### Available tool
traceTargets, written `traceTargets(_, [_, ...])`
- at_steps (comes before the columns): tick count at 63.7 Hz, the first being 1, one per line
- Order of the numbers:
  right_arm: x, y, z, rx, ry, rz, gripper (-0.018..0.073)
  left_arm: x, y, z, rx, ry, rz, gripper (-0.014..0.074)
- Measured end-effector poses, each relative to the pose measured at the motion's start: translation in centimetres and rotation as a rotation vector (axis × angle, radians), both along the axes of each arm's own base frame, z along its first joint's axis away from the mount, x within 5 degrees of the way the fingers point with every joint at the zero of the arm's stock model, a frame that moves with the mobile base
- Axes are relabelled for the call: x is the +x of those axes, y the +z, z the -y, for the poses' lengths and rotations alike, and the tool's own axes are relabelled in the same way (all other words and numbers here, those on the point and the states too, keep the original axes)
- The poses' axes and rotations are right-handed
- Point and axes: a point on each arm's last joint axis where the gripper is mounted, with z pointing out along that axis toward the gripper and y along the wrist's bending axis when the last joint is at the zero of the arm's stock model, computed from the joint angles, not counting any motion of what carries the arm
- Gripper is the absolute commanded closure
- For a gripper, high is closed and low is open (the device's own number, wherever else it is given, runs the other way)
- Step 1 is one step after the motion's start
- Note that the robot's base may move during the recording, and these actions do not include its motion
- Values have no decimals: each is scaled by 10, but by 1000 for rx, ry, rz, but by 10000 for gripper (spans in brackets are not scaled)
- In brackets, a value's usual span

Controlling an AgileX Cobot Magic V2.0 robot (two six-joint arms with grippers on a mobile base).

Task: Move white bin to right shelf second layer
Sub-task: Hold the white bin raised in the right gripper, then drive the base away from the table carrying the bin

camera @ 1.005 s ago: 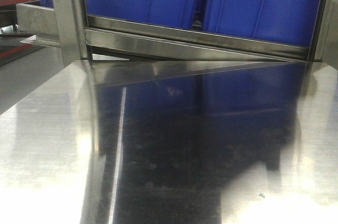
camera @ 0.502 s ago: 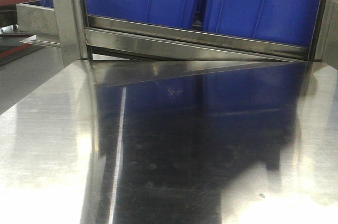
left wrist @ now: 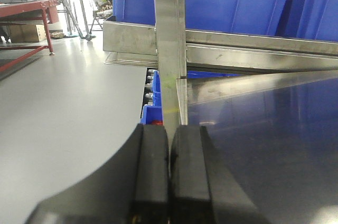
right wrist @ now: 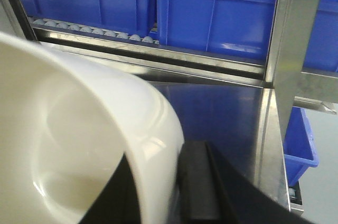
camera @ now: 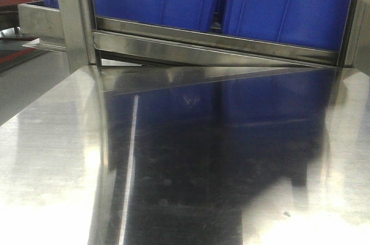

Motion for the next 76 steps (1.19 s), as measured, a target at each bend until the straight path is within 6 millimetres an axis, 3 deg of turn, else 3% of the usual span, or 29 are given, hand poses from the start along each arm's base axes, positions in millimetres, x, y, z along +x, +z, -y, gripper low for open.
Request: traceTargets(76, [0, 0, 0, 0, 0, 0, 504, 0, 0, 0, 0, 0, 0, 512])
